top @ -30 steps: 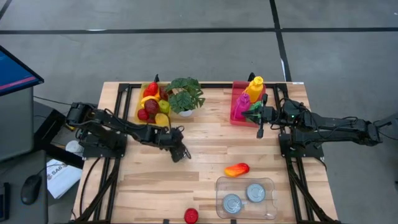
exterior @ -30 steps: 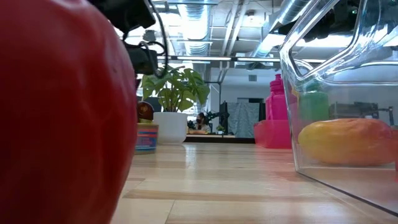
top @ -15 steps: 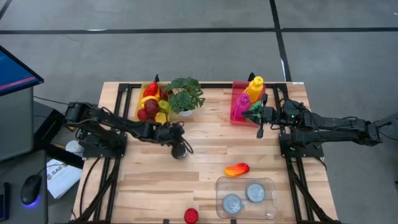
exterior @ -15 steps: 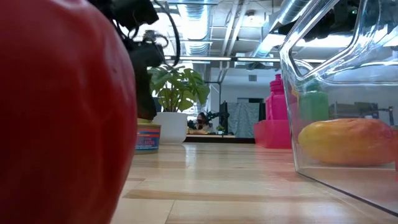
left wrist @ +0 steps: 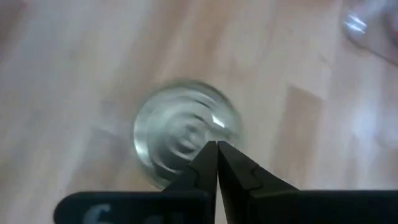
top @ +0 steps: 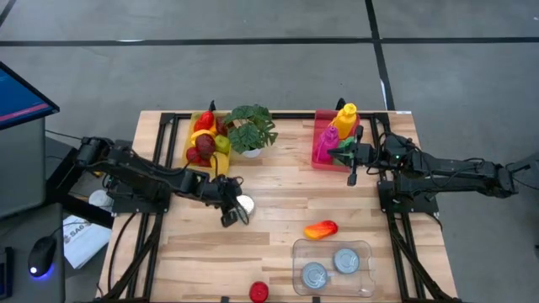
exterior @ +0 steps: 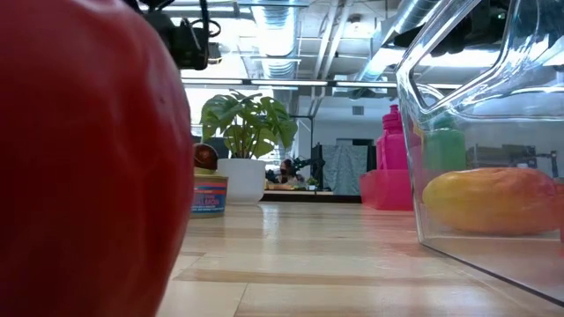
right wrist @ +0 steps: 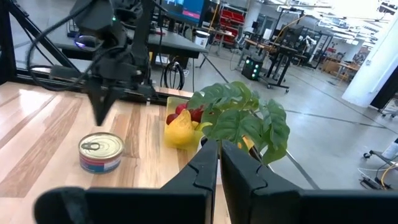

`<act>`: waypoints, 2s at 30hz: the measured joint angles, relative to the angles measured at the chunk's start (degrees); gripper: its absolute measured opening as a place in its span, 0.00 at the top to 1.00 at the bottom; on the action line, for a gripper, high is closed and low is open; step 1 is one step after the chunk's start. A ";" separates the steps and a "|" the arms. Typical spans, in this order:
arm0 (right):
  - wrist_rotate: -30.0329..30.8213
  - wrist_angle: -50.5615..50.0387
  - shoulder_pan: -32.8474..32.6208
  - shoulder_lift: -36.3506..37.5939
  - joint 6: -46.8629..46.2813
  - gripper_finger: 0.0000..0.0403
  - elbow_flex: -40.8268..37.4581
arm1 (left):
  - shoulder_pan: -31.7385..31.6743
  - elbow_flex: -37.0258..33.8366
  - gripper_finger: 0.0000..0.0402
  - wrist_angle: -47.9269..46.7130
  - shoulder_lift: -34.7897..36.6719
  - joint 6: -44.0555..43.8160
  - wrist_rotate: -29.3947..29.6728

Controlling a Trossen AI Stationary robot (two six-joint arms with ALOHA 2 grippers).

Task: Pick & Place Food Item
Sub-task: Put the blue pink tuna can into the transparent bin

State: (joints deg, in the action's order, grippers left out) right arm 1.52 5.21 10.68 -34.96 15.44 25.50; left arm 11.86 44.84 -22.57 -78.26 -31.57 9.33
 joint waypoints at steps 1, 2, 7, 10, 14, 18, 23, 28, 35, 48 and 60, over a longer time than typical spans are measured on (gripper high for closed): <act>0.00 0.06 0.00 0.00 0.00 0.96 0.00 | 0.51 0.00 1.00 -0.17 0.02 0.34 -1.34; 0.00 0.13 0.00 0.00 0.00 0.96 0.00 | 1.00 0.02 1.00 -0.68 0.02 0.88 -2.26; 0.00 -0.03 -0.01 0.00 0.00 0.96 0.00 | 3.10 0.02 1.00 -3.23 0.00 -2.77 -7.98; 0.00 -0.02 -0.02 0.00 0.00 0.96 0.00 | 4.18 0.02 1.00 -3.38 0.00 -7.23 -9.81; 0.01 -0.04 -0.04 -0.02 -0.44 0.96 0.00 | 5.37 -2.62 1.00 1.68 -0.60 -9.34 -6.51; 0.00 -0.22 -0.02 -0.02 -0.90 0.96 0.00 | 5.74 -7.48 1.00 12.65 -3.33 -9.32 -6.13; 0.00 -0.34 -0.04 -0.02 -0.92 0.96 0.00 | 5.32 -10.52 1.00 20.64 -6.85 -6.41 -6.05; 0.00 -0.35 -0.02 -0.02 -0.92 0.96 0.00 | 4.18 -10.62 1.00 21.38 -10.70 -5.99 -3.56; 0.00 -0.28 0.00 -0.02 -0.92 0.96 0.00 | 2.97 -10.51 1.00 23.09 -12.81 -4.82 2.76; 0.00 -0.24 0.00 -0.02 -0.92 0.96 0.00 | 2.07 -10.56 1.00 24.68 -12.90 -3.20 4.11; 0.00 -0.16 -0.02 -0.02 -0.94 0.96 0.00 | 1.87 -10.56 1.00 23.25 -3.41 -4.66 8.85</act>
State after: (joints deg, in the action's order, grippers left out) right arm 1.52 5.05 10.66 -34.98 14.50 25.50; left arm 13.74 34.28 0.68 -81.67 -36.23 18.18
